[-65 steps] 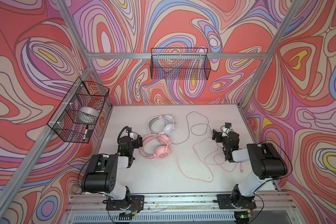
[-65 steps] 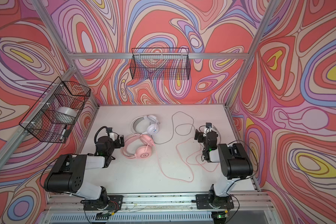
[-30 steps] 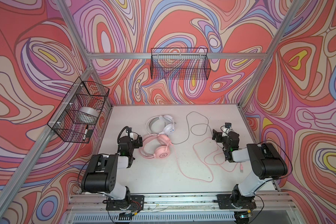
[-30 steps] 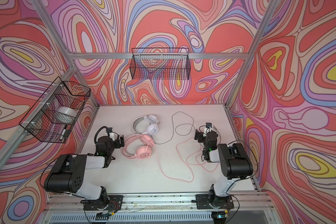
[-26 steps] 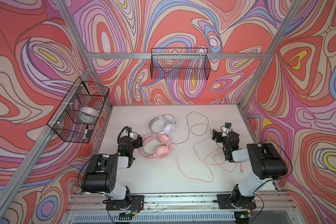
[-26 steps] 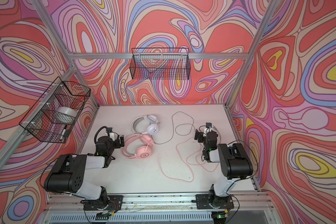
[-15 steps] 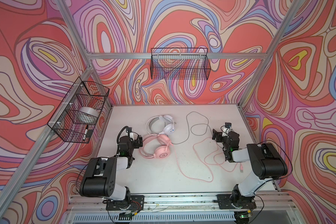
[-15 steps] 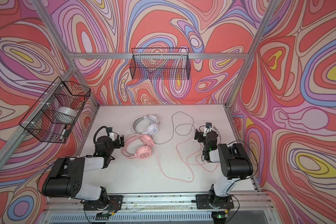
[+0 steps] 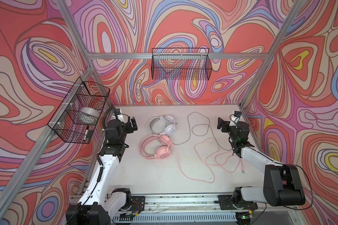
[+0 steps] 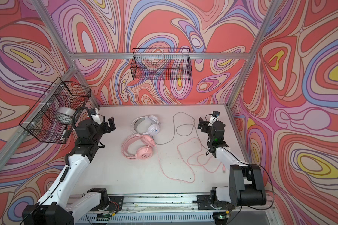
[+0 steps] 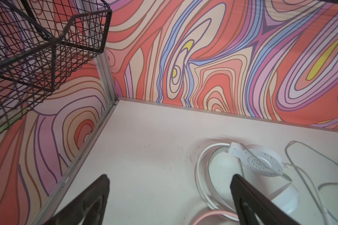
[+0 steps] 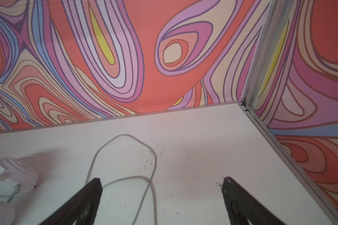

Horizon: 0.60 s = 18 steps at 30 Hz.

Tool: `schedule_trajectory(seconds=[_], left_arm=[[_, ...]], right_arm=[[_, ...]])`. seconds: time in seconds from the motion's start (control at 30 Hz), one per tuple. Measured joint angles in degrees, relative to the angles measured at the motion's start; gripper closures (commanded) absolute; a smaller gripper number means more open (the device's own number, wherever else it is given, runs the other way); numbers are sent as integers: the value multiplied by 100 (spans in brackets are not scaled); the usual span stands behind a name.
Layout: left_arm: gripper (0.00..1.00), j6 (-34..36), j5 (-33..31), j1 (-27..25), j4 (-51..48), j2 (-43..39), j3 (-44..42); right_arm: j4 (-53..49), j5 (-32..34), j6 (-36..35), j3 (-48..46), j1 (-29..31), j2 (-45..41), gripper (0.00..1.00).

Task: Wrap the headphones
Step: 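Lower the left gripper onto the pink headband while the right gripper moves over cables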

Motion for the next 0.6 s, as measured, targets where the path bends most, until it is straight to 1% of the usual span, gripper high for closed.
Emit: schedule_trajectory(seconds=[0.13,0.2,0.3,0.47,0.6], left_arm=[[0,-415,286,-7,-1663,61,664],[0,-638,417,-37,-2437,74,782],[0,-944,557,-81,-3305,79,756],[0,-1425,765,-254,-4004,109,332],[0,-1685,859,-446,-4236,455,13]], right_arm=[[-887,-214,146,293,0,-240,2],[-1329,-334,186,295,0,-396,2],[-1832,-496,249,295,0,-560,2],[-2435,-848,315,350,9,-678,1],[-2863,-1217,337,509,35,-658,1]])
